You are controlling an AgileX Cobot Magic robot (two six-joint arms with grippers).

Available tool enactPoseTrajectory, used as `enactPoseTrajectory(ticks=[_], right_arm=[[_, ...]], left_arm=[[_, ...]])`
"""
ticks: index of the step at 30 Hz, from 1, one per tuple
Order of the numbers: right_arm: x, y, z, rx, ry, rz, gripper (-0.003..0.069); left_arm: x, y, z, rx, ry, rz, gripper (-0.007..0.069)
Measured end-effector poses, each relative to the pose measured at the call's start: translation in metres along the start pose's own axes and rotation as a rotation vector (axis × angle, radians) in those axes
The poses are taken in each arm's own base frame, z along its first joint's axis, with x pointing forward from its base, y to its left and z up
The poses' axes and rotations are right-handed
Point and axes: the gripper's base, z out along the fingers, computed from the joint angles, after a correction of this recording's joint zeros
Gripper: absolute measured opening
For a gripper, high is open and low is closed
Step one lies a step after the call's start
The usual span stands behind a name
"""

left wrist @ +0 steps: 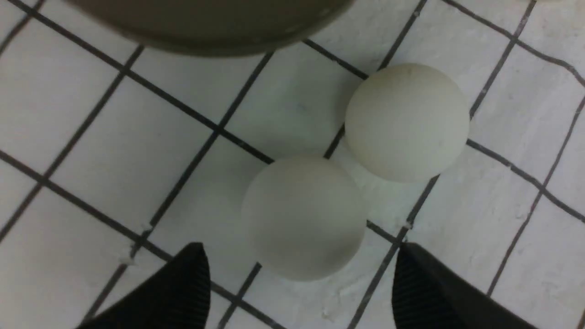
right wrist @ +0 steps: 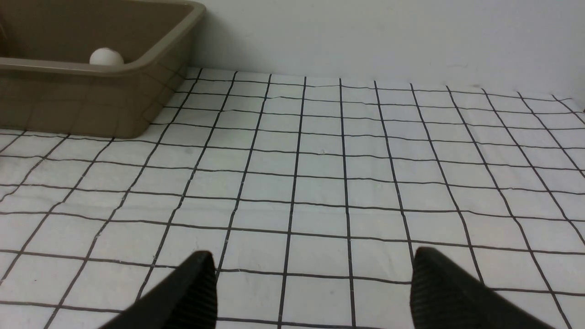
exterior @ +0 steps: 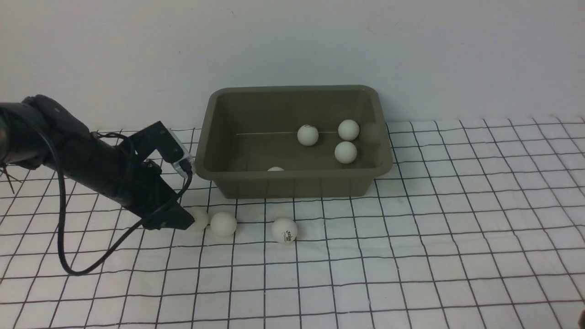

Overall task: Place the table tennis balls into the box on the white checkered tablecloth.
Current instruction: 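Reach for and grasp a ping pong ball on the table beside the basket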

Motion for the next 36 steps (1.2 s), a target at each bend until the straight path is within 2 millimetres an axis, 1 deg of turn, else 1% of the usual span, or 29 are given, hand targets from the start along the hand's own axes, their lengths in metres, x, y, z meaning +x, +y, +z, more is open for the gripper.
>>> enactPoseTrajectory(ticks=[7,12,14,16,20,25,30,31,34,36], right_arm=[[0.000,0.000,0.000,0.000,0.000,0.000,0.0515],[0.000,0.000,0.000,0.000,0.000,0.000,0.0515],[0.000,0.000,0.000,0.000,0.000,0.000,0.0515],[0.000,0.000,0.000,0.000,0.000,0.000,0.0515],[0.000,0.000,0.000,0.000,0.000,0.000,0.0515],[0.000,0.000,0.000,0.000,0.000,0.000,0.0515],[0.000,0.000,0.000,0.000,0.000,0.000,0.0515],[0.000,0.000,0.000,0.000,0.000,0.000,0.0515],[0.000,0.000,0.000,0.000,0.000,0.000,0.0515],[0.000,0.000,0.000,0.000,0.000,0.000,0.0515]], left_arm=[[0.003,0.002,0.014,0.032,-0.025,-0.043,0.0482],[0.004,0.006,0.019,0.012,-0.038,-0.058,0.0475],[0.005,0.008,0.021,0.000,-0.045,-0.062,0.0435],[0.005,0.008,0.023,0.002,-0.054,-0.070,0.0346],[0.003,0.008,0.021,0.003,-0.067,-0.074,0.0346],[-0.002,0.006,-0.001,-0.027,-0.073,-0.024,0.0346],[-0.003,0.011,-0.036,-0.113,-0.086,0.009,0.0346],[-0.002,0.012,-0.045,-0.139,-0.097,0.007,0.0346],[-0.004,0.014,-0.065,-0.185,-0.148,-0.008,0.0346],[-0.008,0.013,-0.072,-0.194,-0.190,-0.008,0.0346]])
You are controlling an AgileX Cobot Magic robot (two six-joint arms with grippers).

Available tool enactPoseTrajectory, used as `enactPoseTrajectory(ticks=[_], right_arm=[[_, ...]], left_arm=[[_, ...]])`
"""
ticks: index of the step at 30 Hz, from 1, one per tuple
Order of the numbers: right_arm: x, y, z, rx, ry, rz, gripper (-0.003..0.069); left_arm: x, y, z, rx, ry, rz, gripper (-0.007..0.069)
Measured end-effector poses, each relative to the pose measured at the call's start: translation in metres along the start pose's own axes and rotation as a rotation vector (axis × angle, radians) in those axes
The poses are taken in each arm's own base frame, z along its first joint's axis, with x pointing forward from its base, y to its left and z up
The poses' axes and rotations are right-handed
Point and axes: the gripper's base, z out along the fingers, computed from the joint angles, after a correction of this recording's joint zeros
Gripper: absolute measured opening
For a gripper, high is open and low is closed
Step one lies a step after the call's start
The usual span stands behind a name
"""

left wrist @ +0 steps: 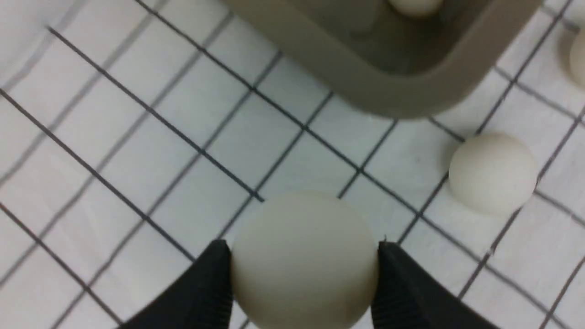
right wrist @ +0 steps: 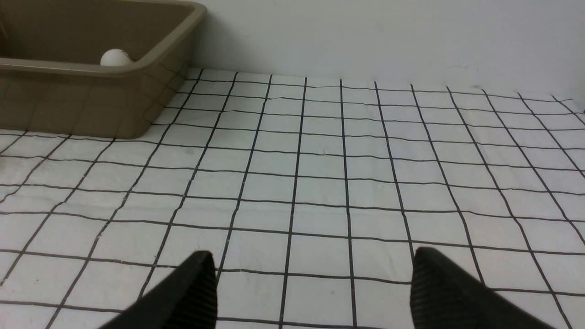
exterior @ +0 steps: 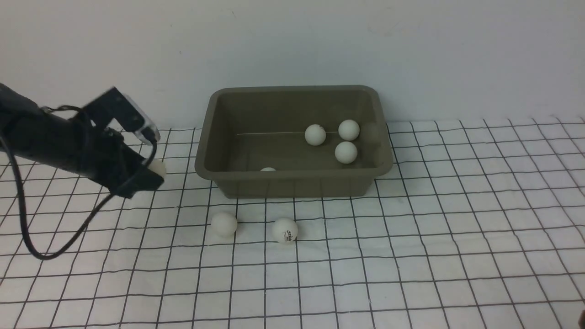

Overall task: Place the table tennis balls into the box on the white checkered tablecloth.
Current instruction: 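Reach for and grasp a ping pong ball on the table beside the basket, then drop the ball into the bin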

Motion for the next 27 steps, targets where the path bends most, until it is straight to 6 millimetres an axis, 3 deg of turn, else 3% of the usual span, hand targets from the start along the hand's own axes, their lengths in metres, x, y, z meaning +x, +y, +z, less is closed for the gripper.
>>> enactPoseTrajectory(ticks=[5,9,12,14,20,21,25,27], right_arm=[[0.000,0.000,0.000,0.000,0.000,0.000,0.0515],[0.000,0.000,0.000,0.000,0.000,0.000,0.0515],[0.000,0.000,0.000,0.000,0.000,0.000,0.0515],[0.000,0.000,0.000,0.000,0.000,0.000,0.0515],[0.000,0.000,0.000,0.000,0.000,0.000,0.0515],[0.000,0.000,0.000,0.000,0.000,0.000,0.0515],[0.000,0.000,0.000,0.000,0.000,0.000,0.0515],[0.000,0.000,0.000,0.000,0.000,0.000,0.0515]], left_arm=[[-0.021,-0.010,-0.005,0.055,-0.163,0.046,0.0346],[-0.041,-0.021,0.003,0.060,-0.274,0.065,0.0346],[-0.054,-0.025,0.018,0.023,-0.301,0.061,0.0346],[-0.063,-0.025,0.038,-0.006,-0.290,0.071,0.0346],[-0.066,-0.020,0.066,0.036,-0.257,0.077,0.0351],[-0.068,-0.019,0.069,0.054,-0.256,0.041,0.0383],[-0.074,-0.021,0.061,0.094,-0.244,-0.002,0.0482],[-0.083,-0.026,0.040,0.090,-0.210,0.029,0.0513]])
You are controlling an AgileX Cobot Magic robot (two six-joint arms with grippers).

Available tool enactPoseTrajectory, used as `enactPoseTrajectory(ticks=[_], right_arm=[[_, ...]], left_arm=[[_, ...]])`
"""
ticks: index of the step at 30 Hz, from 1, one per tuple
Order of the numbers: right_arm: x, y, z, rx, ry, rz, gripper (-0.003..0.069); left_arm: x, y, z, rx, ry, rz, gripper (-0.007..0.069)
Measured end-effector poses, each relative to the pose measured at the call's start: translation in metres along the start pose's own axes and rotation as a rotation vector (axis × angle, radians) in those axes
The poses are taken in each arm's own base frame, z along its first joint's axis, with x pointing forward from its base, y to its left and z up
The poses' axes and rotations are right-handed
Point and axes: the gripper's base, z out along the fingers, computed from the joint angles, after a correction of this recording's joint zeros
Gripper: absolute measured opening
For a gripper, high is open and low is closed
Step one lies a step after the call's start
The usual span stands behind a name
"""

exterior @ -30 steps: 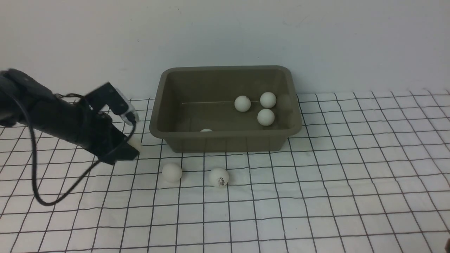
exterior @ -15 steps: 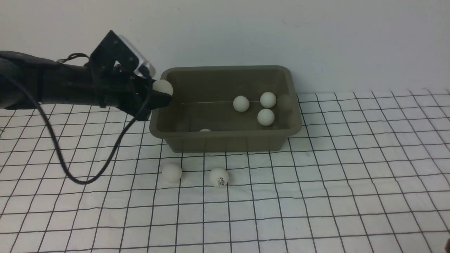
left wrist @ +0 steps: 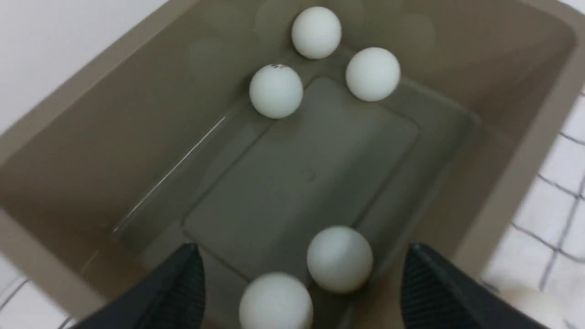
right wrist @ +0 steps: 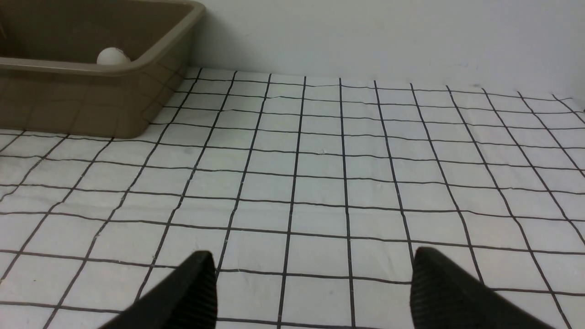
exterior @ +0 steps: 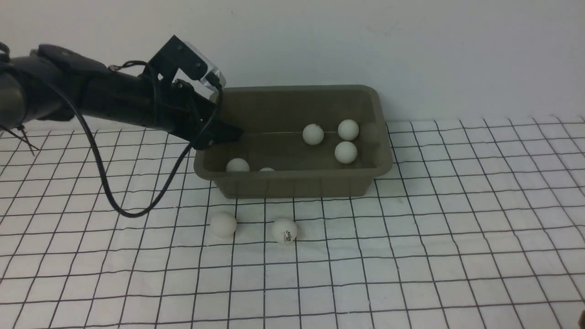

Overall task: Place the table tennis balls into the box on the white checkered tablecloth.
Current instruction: 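Drop the ball into the bin, then reach for and grasp a ping pong ball on the table beside the basket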

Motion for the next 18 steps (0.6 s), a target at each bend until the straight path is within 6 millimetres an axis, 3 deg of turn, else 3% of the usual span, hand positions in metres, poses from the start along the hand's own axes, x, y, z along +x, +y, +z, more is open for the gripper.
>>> enactPoseTrajectory(ticks=[6,8,13,18], right_arm=[[0.000,0.000,0.000,0.000,0.000,0.000,0.0515],[0.000,0.000,0.000,0.000,0.000,0.000,0.0515],[0.000,0.000,0.000,0.000,0.000,0.000,0.0515],[0.000,0.000,0.000,0.000,0.000,0.000,0.0515]], left_arm=[[-0.011,-0.013,-0.064,-0.042,0.233,0.097,0.0453],[-0.012,-0.016,-0.076,-0.036,0.255,0.080,0.0414],[-0.011,-0.039,-0.083,0.159,0.292,-0.032,0.0360],[0.005,-0.051,-0.082,0.202,0.352,-0.210,0.0352]])
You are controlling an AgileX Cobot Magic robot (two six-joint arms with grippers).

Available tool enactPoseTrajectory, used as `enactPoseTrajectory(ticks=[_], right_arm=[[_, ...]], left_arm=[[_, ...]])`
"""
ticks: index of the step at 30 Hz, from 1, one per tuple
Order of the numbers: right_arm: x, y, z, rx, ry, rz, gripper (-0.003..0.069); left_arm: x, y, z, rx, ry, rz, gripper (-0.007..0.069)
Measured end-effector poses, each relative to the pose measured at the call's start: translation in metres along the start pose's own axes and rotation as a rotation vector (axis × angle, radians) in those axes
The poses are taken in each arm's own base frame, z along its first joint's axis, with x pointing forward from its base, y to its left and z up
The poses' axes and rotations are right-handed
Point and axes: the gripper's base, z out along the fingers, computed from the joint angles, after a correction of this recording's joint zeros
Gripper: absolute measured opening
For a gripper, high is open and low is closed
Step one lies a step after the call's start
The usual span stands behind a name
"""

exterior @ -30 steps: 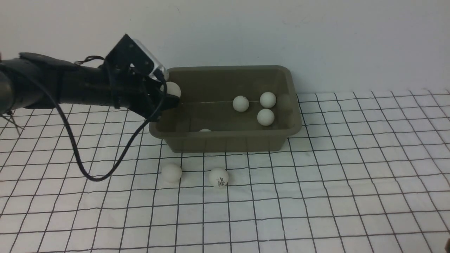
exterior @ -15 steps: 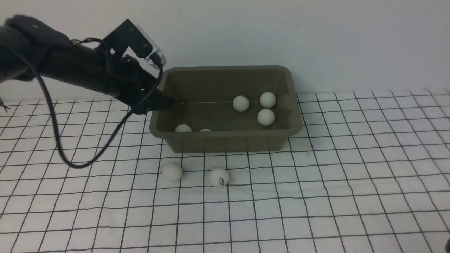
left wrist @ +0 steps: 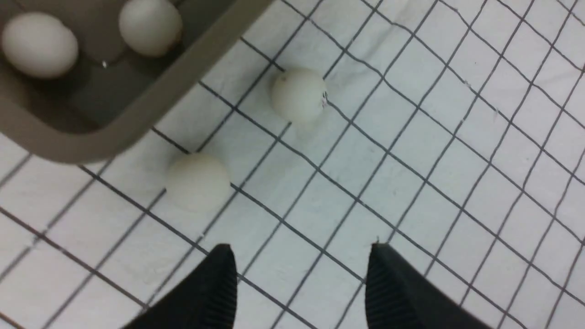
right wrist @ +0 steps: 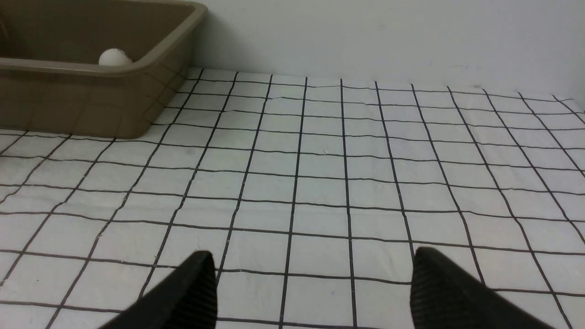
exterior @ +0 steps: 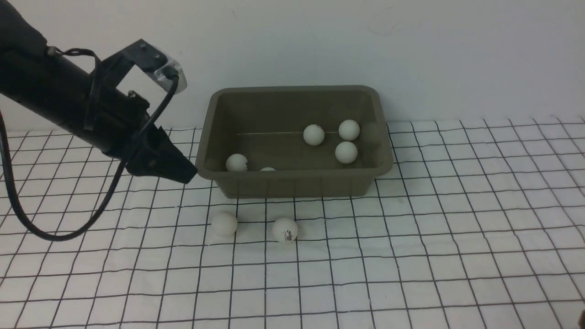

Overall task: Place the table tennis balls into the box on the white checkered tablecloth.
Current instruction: 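Reach for and grasp a ping pong ball on the table beside the basket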

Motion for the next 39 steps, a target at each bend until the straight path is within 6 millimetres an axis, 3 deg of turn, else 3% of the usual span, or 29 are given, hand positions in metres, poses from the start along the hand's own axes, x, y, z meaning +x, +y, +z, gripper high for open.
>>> enactPoseTrajectory(ticks=[3,8,14,20,30,39], right_arm=[[0.000,0.000,0.000,0.000,0.000,0.000,0.0515],[0.000,0.000,0.000,0.000,0.000,0.000,0.0515],[0.000,0.000,0.000,0.000,0.000,0.000,0.0515],[0.000,0.000,0.000,0.000,0.000,0.000,0.0515],[0.000,0.000,0.000,0.000,0.000,0.000,0.0515],[0.000,0.000,0.000,0.000,0.000,0.000,0.0515]], left_arm=[[0.011,-0.004,0.012,-0.041,0.029,-0.049,0.0352],[0.024,-0.010,0.049,-0.124,0.027,-0.078,0.0352],[0.012,-0.013,0.079,-0.273,-0.072,-0.033,0.0352],[0.011,0.004,0.111,-0.342,-0.114,-0.126,0.0352],[0.017,0.012,0.123,-0.371,-0.098,-0.176,0.0352],[0.029,0.021,0.145,-0.347,-0.033,-0.212,0.0352]])
